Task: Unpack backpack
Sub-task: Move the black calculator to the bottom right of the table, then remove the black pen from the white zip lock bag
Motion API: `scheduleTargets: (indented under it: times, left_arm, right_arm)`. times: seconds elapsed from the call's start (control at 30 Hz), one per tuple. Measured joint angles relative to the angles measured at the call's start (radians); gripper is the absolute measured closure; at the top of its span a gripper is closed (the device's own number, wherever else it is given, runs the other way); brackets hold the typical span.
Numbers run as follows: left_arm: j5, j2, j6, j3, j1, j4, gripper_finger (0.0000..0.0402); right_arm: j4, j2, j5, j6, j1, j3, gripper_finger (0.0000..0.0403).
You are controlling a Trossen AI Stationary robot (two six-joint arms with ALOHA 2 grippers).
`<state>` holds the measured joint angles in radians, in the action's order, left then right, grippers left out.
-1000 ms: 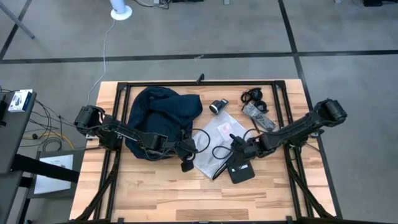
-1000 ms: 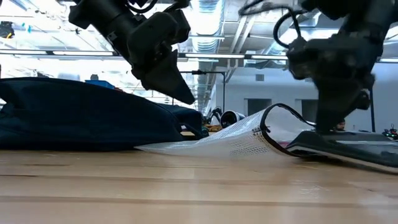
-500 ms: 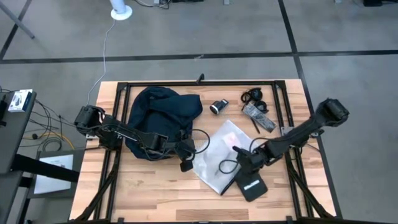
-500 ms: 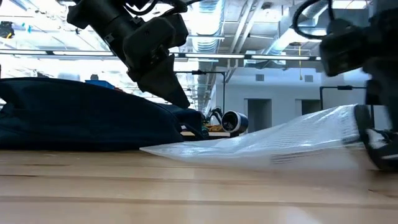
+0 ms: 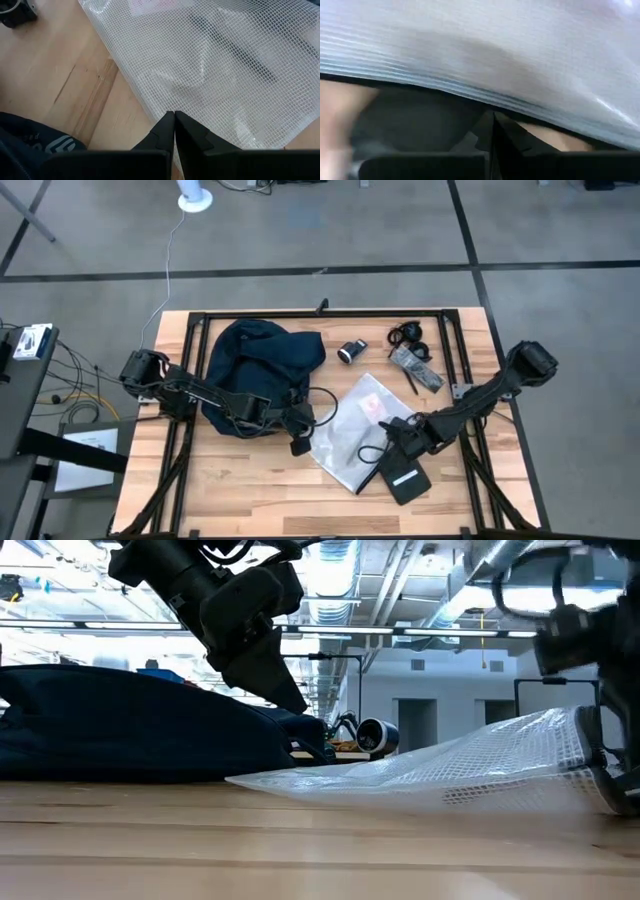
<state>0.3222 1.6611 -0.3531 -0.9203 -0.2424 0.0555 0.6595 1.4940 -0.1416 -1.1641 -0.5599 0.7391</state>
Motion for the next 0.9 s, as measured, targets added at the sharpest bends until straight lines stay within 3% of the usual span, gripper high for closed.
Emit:
scheduleTargets:
  times: [0.13, 0.4, 0.47, 0.73, 0.9]
  left_arm:
    - [0.0, 0.0, -0.008, 0.0, -0.001, 0.0, 0.0402]
    - [0.0, 0.0, -0.008, 0.0, -0.001, -0.003, 0.0402]
    - [0.0, 0.0, -0.008, 0.0, -0.001, -0.002, 0.0402]
    - [0.0, 0.0, -0.008, 0.0, -0.001, -0.003, 0.0402]
    - [-0.018, -0.004, -0.01, 0.0, -0.011, -0.033, 0.0402]
  right_arm:
    - [0.01, 0.012, 0.022, -0.001, -0.017, 0.002, 0.0403]
    - [-0.229, -0.017, 0.353, 0.145, 0.007, 0.0, 0.0403]
    - [-0.24, -0.017, 0.385, 0.153, 0.007, 0.0, 0.0403]
    - [-0.267, 0.001, 0.21, 0.197, 0.073, 0.0, 0.0403]
    - [-0.457, 0.001, 0.18, 0.309, 0.199, 0.0, 0.0403]
